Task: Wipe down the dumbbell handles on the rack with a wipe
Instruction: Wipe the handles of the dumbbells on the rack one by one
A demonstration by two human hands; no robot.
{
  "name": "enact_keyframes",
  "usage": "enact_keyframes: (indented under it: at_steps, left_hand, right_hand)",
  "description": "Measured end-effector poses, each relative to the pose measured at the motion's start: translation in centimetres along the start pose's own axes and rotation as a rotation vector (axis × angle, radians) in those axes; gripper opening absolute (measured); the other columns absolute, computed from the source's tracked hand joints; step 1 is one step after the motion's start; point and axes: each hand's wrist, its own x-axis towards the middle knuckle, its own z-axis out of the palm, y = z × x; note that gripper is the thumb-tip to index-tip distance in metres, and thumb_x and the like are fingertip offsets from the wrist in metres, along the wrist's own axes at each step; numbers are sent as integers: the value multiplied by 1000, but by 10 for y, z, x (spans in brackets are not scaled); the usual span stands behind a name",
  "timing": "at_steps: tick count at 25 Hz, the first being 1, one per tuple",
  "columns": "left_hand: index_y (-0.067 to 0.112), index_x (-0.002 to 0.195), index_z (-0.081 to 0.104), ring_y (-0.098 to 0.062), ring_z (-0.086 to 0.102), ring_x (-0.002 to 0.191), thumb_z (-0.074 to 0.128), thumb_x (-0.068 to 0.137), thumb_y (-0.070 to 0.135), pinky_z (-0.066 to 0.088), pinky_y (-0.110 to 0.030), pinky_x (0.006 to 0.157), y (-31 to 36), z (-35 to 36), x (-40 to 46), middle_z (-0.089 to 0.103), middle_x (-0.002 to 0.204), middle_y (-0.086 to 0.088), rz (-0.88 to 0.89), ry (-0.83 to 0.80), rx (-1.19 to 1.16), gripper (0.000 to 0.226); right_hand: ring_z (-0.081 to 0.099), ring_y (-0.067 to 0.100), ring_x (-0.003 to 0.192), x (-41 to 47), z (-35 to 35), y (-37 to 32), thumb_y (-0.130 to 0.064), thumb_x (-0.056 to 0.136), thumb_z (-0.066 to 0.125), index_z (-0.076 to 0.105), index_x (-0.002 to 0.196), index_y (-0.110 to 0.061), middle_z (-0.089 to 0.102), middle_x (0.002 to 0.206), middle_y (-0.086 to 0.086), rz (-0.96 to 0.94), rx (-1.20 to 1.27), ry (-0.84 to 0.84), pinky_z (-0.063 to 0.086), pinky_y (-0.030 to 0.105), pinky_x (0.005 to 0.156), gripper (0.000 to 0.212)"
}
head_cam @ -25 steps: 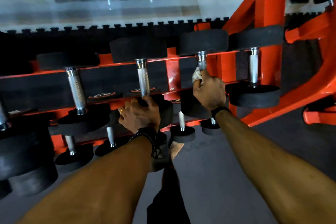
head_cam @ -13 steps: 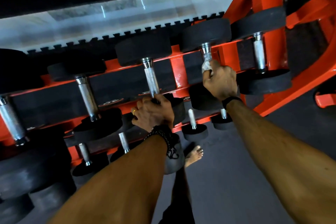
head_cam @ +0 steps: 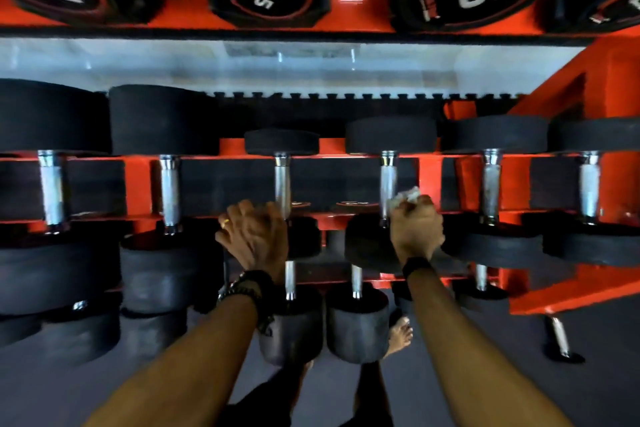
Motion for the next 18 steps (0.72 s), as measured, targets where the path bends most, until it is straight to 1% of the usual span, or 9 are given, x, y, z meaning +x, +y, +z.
enact_keyframes:
  at_steps: [1,2,4,5,7,10,12,14,18]
  left_hand:
    - [2,109,60,-41,48,117,41,87,47,30,-49,99,-4,0,6,59,118,-23,-166,-57,13,54]
    - [-1,116,57,-42,46,121,40,91,48,30,-49,101,-7,2,8,56,125,-25,-287,-123,-28,58]
    - [-1,127,51,-41,47,125,44,97,50,35,-49,103,-6,6,6,53,133,-24,-445,-205,-194,60]
    - [0,130,50,-41,48,126,44,97,52,37,-50,104,-3,9,6,52,135,-23,-485,-223,-247,62]
    - [3,130,51,-39,48,126,44,94,60,37,-51,106,3,12,5,53,136,-21,-502,-218,-243,68]
    - [3,130,52,-39,47,127,42,91,66,36,-52,107,12,12,7,53,138,-19,-523,-188,-168,75]
    - [4,126,55,-38,50,123,45,91,61,39,-51,104,18,14,5,57,132,-19,-520,-141,-127,68]
    - [3,119,59,-38,54,116,48,93,54,40,-51,101,21,16,3,63,121,-20,-496,-100,-87,58]
    - [5,110,64,-39,57,111,48,93,51,36,-48,100,25,17,1,68,111,-20,-414,-60,-9,52]
  right_hand:
    - [64,44,96,0,2,2,-38,95,53,66,104,-11,69,98,24,3,-11,-1,51,46,82,31]
    - [64,46,96,1,1,3,-34,94,53,65,105,-11,68,98,26,1,-16,-14,50,48,82,27]
    - [62,48,97,1,-1,1,-27,92,52,63,108,-10,67,100,29,-7,-34,-12,49,50,83,25]
    - [62,48,97,1,-1,-1,-25,91,49,62,110,-9,66,101,30,-12,-45,-2,49,50,84,28]
    - [61,49,97,-1,-3,-4,-24,89,44,61,112,-7,65,102,31,-24,-74,4,48,50,84,34]
    - [61,50,96,-1,-5,-4,-17,89,47,59,112,-5,65,100,32,-28,-70,-20,48,51,83,29]
    - [62,50,93,-2,-5,-4,-14,89,47,59,110,-4,65,99,32,-51,-62,3,49,51,79,26]
    - [62,50,91,-3,-4,-5,-9,88,47,59,112,-4,66,102,30,-73,-70,55,49,50,75,28]
    - [62,42,100,-6,-5,-8,1,81,49,59,122,-8,64,118,17,-150,-3,96,50,45,77,44]
